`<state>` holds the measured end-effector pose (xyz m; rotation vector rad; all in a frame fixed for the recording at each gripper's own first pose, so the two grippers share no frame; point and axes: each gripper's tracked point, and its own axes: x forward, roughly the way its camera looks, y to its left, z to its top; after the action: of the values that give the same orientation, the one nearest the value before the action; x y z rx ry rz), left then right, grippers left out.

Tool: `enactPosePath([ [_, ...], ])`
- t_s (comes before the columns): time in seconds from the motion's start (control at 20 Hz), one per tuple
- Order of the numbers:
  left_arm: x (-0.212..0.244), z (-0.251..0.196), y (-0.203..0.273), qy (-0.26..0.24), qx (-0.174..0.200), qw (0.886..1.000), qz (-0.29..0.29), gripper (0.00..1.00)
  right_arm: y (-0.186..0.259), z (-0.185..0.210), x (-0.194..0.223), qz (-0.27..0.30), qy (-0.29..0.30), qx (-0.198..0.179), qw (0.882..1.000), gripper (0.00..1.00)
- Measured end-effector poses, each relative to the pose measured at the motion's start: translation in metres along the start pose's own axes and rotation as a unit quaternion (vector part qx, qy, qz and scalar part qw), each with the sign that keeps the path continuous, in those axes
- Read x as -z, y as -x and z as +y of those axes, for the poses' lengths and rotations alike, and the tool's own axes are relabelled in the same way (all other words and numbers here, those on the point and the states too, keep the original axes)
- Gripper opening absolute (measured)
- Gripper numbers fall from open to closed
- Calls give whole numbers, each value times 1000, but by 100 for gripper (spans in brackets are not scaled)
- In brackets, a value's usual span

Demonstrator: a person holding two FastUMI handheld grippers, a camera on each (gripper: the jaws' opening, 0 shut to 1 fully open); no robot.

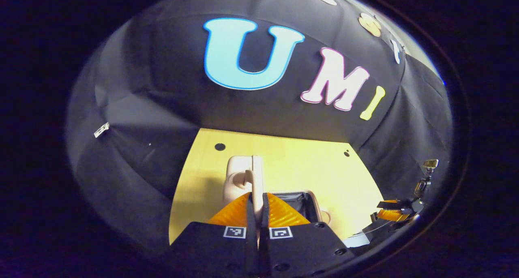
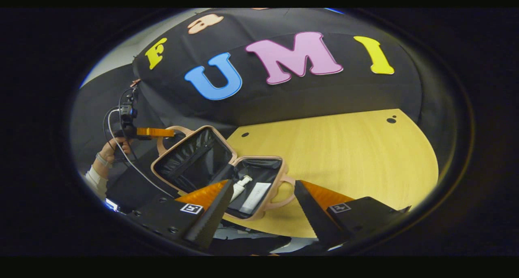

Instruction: First open the suitcase, pack the skin care products into it, and then close the suitcase.

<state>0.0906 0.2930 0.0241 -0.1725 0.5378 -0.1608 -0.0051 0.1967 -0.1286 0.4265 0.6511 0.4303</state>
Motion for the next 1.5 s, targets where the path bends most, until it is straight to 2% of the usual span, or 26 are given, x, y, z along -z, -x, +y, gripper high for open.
enactPosePath([
  [0.15,25,-94,-38,14,68,997,17,6,35,-41,3,-6,-18,15,1000,96],
  [0.2,37,-122,-51,21,80,996,23,6,45,-60,6,-5,-19,26,999,96],
  [0.3,78,-169,-89,23,82,996,42,6,67,-93,7,-9,-27,54,998,96],
  [0.5,171,-204,-158,16,42,995,84,6,105,-164,-8,-42,-31,107,993,96],
  [0.6,200,-211,-177,26,23,995,96,7,126,-186,-15,-56,-36,123,990,96],
  [0.75,218,-222,-188,-23,-3,996,82,7,152,-215,-18,-67,-24,139,988,96],
  [0.9,212,-223,-189,-87,-63,993,50,13,164,-235,-21,-73,-1,138,988,96],
  [0.95,206,-219,-184,-100,-89,990,36,17,167,-240,-24,-82,11,140,987,96],
  [1.0,199,-224,-178,-103,-98,990,24,18,170,-244,-28,-90,29,141,985,96],
  [1.1,177,-250,-156,-96,-87,991,-18,36,173,-248,-31,-101,62,142,983,96],
  [1.15,160,-261,-138,-103,-94,989,-47,57,172,-245,-31,-102,70,137,983,96],
  [1.2,139,-270,-116,-111,-101,985,-85,70,173,-237,-39,-110,81,128,982,96],
  [1.25,118,-281,-93,-116,-108,980,-122,91,176,-230,-53,-123,98,124,980,96],
  [1.3,102,-290,-65,-116,-109,976,-152,94,180,-223,-73,-146,120,124,974,97],
  [1.4,68,-310,-18,-124,-112,965,-203,94,190,-208,-112,-194,147,130,961,97],
  [1.5,45,-327,19,-131,-119,954,-241,96,200,-186,-146,-243,149,135,949,97],
])
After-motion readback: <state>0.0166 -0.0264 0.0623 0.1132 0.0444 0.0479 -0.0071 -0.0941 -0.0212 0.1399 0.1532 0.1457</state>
